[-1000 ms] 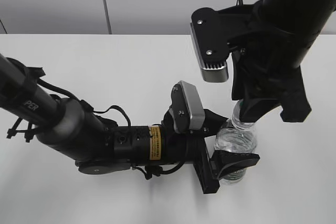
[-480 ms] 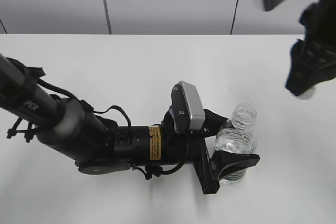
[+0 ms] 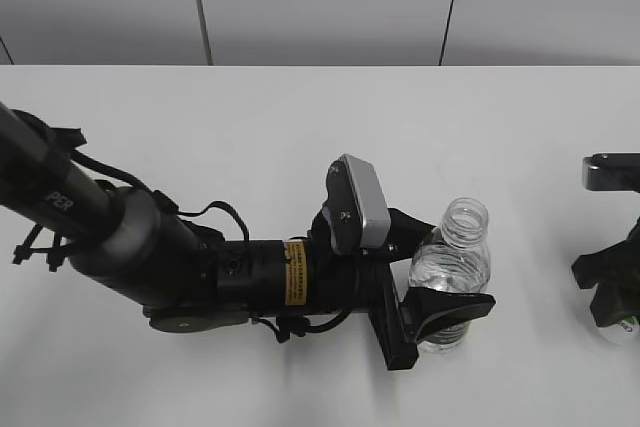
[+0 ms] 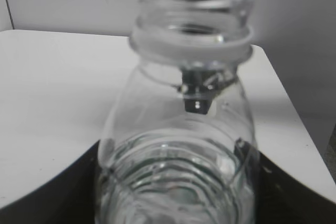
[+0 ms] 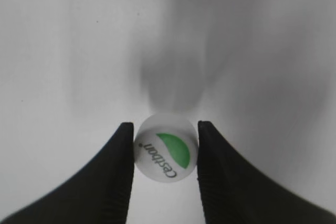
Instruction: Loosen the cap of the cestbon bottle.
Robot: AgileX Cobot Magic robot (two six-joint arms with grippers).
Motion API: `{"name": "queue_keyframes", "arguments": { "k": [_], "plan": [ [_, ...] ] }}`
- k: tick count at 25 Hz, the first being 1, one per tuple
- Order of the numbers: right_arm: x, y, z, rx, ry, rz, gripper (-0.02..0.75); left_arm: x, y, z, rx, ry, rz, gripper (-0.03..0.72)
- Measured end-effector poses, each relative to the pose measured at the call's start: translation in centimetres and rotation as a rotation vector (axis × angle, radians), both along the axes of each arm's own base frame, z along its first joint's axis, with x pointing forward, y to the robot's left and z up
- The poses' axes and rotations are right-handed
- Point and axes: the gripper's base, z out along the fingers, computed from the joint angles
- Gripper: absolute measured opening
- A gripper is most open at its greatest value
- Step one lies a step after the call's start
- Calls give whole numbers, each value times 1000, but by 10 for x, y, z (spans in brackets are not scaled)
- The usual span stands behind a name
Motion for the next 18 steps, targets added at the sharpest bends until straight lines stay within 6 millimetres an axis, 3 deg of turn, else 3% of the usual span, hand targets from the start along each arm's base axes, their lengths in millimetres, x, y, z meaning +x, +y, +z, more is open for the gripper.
{"name": "queue_keyframes", "arguments": {
  "k": [2,7,9,12,18],
  "plan": [
    [2,0,-8,0,0,-6,298,0,0,0,0,0,0,523],
    [5,0,-13,0,-2,-10,534,0,0,0,-2,0,0,526],
    [5,0,-13,0,-2,-10,574,0,0,0,-2,0,0,556],
    [4,0,-13,0,-1,-10,587,0,0,2,-23,2,-3,594],
    [4,0,-13,0,3,-9,587,0,0,5,-35,-2,-4,600]
  ]
}}
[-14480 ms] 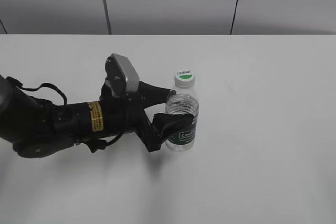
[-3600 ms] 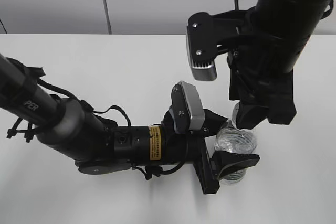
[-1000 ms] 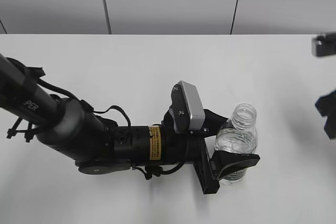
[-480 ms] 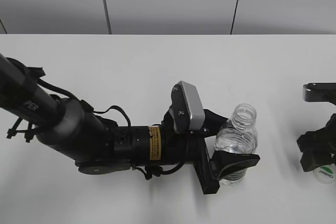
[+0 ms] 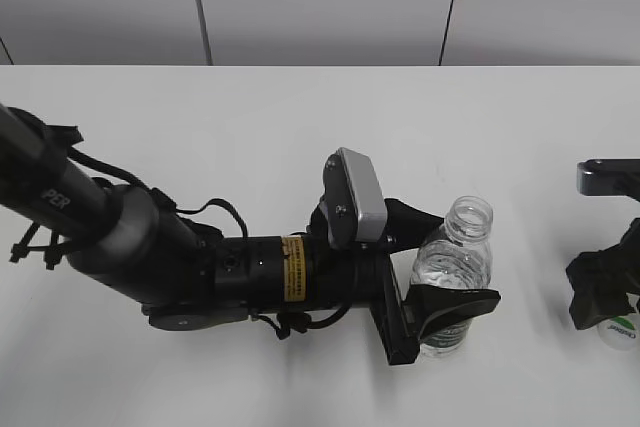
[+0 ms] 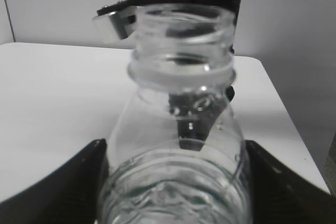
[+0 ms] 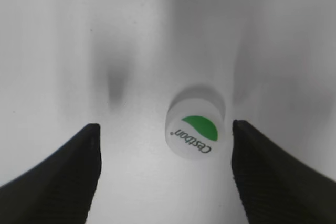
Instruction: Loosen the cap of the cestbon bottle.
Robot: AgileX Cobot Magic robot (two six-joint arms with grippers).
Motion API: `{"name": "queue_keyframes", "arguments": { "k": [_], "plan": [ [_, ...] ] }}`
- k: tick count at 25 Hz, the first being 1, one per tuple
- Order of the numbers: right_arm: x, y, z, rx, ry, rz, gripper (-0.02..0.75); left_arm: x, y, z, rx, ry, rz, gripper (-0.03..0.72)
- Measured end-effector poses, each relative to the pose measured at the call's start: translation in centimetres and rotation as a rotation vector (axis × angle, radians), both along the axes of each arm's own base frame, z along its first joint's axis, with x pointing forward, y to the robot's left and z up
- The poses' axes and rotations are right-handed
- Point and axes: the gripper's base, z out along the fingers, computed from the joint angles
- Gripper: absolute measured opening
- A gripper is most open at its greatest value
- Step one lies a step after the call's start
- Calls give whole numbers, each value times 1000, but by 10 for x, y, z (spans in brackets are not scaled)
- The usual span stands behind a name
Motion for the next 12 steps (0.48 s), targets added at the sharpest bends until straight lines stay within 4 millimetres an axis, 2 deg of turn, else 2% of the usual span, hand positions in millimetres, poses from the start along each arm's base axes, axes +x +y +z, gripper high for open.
{"name": "queue_keyframes", "arguments": {
  "k": [12],
  "plan": [
    [0,0,0,0,2,1,587,-1,37,-5,53,62,66,599]
  ]
}}
